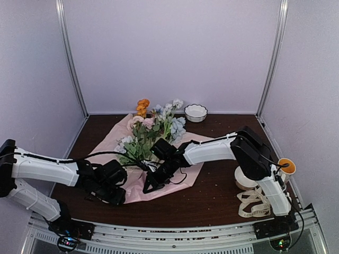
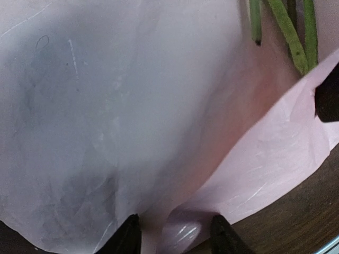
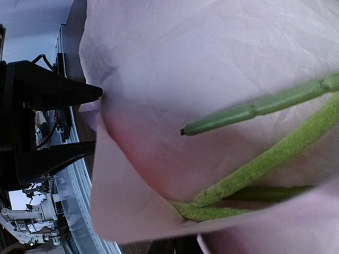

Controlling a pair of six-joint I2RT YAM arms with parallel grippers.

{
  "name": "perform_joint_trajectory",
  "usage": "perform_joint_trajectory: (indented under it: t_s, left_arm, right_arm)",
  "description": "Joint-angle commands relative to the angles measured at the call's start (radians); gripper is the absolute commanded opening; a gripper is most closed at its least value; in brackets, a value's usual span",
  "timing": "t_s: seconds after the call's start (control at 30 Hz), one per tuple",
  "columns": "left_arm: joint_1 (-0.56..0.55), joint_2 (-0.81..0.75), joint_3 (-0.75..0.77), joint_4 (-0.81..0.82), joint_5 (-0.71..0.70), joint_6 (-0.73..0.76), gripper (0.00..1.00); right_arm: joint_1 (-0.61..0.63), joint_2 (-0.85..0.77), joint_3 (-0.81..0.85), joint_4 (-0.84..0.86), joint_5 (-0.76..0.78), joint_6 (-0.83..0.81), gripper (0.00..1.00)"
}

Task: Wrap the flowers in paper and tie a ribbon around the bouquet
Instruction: Pick up the one-fourth-folded wrapping paper from the center of the board.

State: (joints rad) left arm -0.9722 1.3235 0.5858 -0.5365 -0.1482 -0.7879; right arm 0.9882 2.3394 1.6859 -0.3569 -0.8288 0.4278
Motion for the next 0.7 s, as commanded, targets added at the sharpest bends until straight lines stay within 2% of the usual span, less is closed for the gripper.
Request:
perform_joint_trajectory:
  t_s: [0.0, 0.2, 0.27, 0.4, 0.5, 0.57, 0.67]
  left_arm:
    - [0.011, -0.045, 0.082, -0.148, 0.023, 0.064, 0.55]
    - [0.196, -0.174, 0.149, -0.216, 0.067, 0.148, 0.71]
    - [0.296, -0.220, 0.146, -0.255, 0.045, 0.149, 0.79]
    - [0.602, -0.298, 0.092, -0.268, 0.052, 0.136, 0.91]
    - [0.790, -0.344, 0.038, -0.190, 0.099, 0.097, 0.93]
    - [0.865, -0.351, 0.019, -0.158, 0.106, 0.067, 0.97]
    - [0.931, -0.323, 0.023, -0.176, 0.019, -0.010, 0.98]
  right_arm:
    - [0.005, 0.047, 0.042, -0.102, 0.076, -0.003, 0.03]
    - [0.002, 0.049, 0.039, -0.135, 0.117, -0.009, 0.01]
    - [0.001, 0.038, 0.029, -0.130, 0.120, -0.009, 0.01]
    - [0.001, 0.022, 0.020, -0.121, 0.120, -0.013, 0.01]
    - [0.002, 0.021, 0.021, -0.117, 0.113, -0.015, 0.01]
    - [0.001, 0.018, 0.020, -0.122, 0.116, -0.021, 0.02]
    - [0.002, 0.005, 0.009, -0.116, 0.120, -0.030, 0.01]
